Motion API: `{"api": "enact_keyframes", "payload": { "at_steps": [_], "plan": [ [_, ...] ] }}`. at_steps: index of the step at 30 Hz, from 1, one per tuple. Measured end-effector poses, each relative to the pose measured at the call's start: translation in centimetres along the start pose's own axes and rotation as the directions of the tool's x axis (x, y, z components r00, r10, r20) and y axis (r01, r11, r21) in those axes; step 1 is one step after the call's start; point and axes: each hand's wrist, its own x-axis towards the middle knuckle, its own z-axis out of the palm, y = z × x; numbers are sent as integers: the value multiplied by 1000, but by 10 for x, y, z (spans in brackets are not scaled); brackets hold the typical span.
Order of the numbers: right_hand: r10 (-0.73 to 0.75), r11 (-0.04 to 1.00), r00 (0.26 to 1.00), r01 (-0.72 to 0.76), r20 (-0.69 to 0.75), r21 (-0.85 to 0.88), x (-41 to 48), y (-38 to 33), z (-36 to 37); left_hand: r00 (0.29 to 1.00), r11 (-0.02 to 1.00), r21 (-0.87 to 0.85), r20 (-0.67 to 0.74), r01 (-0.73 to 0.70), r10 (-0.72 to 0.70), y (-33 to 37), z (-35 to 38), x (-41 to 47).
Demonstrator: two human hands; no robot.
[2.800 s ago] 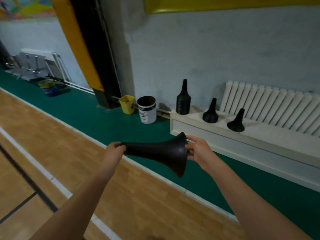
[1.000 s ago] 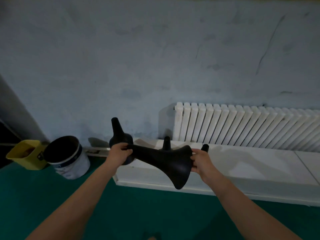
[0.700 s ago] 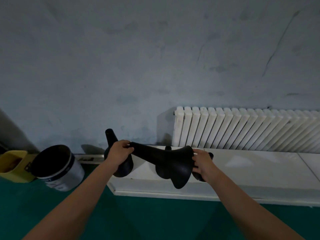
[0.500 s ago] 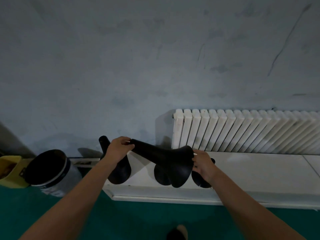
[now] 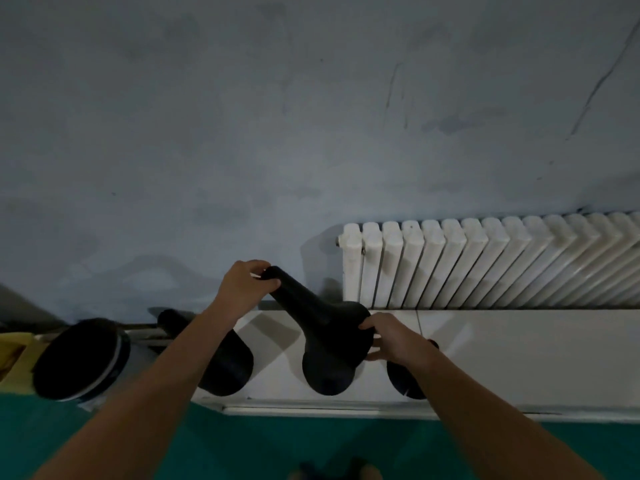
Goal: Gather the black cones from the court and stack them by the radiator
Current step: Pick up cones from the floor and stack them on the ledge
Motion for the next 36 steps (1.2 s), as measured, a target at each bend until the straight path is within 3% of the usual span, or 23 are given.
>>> {"api": "enact_keyframes", "payload": {
  "at_steps": [3, 8, 13, 22, 30, 36],
  "plan": [
    [58, 998, 998, -58, 36, -4, 33, 7, -5, 999, 995, 97, 18, -36, 34, -5, 16, 20],
    [225, 973, 966, -216, -129, 83, 81, 6, 7, 992, 976, 210, 121, -61, 36, -19, 42, 50],
    [327, 924, 930, -277, -169, 262, 127, 23, 7, 971, 954, 253, 216, -161, 106, -34, 68, 78],
    [381, 913, 914, -347, -142, 214, 177, 65, 7, 943, 979, 204, 328, -21, -48, -74, 125, 107],
    [367, 914, 924, -338, -104, 226, 183, 70, 8, 909, 988, 131, 416, -81, 19, -92, 148, 102],
    [323, 936, 930, -284, -179, 210, 198, 78, 14, 884, 965, 236, 467, -110, -14, -107, 161, 96]
  ]
}}
